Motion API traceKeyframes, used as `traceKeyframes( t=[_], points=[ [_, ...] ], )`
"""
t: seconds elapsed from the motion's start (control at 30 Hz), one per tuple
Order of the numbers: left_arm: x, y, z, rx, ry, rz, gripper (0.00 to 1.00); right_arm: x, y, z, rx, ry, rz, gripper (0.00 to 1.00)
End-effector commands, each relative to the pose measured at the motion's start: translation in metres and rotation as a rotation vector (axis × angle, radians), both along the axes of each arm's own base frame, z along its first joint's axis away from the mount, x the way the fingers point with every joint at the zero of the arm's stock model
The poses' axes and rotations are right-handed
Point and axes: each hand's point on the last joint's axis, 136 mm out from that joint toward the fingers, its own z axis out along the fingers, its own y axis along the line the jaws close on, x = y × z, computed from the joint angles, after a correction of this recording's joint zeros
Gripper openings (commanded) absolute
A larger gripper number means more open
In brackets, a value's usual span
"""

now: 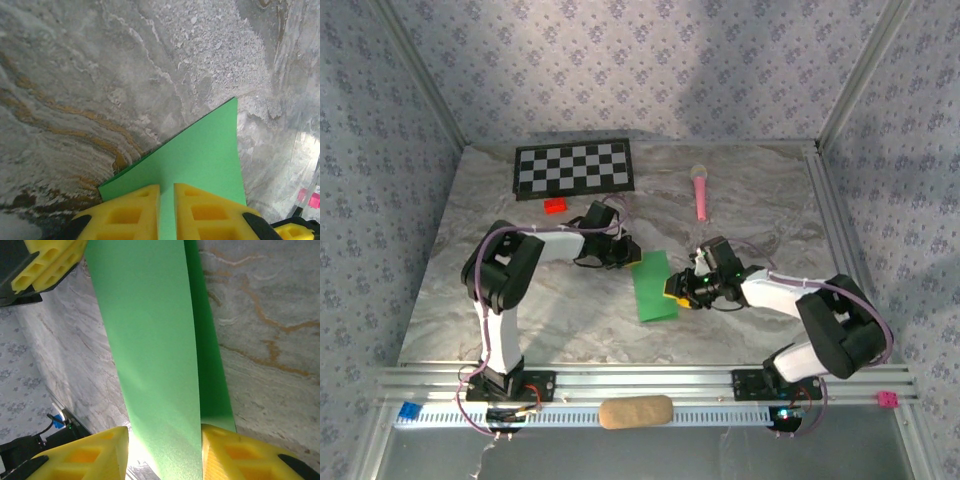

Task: Fold a paper plane with a square sheet of paper (pick it up from the middle)
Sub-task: Fold the triangle a second time at the center of the table.

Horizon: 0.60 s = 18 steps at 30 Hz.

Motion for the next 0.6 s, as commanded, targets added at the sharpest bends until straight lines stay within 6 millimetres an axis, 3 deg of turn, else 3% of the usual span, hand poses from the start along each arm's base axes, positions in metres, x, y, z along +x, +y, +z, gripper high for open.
traceKeyframes(
  t=[0.0,0.57],
  points=[
    [0.0,0.002,-0.018,0.043,0.004,-0.028,0.17,-0.002,0.002,-0.001,0.041,0.005,0.034,0.4],
    [0.003,-0.011,-0.012,0.051,-0.032,-0.074,0.18,0.014,-0.006,-0.006,0.087,0.009,-0.005,0.26]
  ],
)
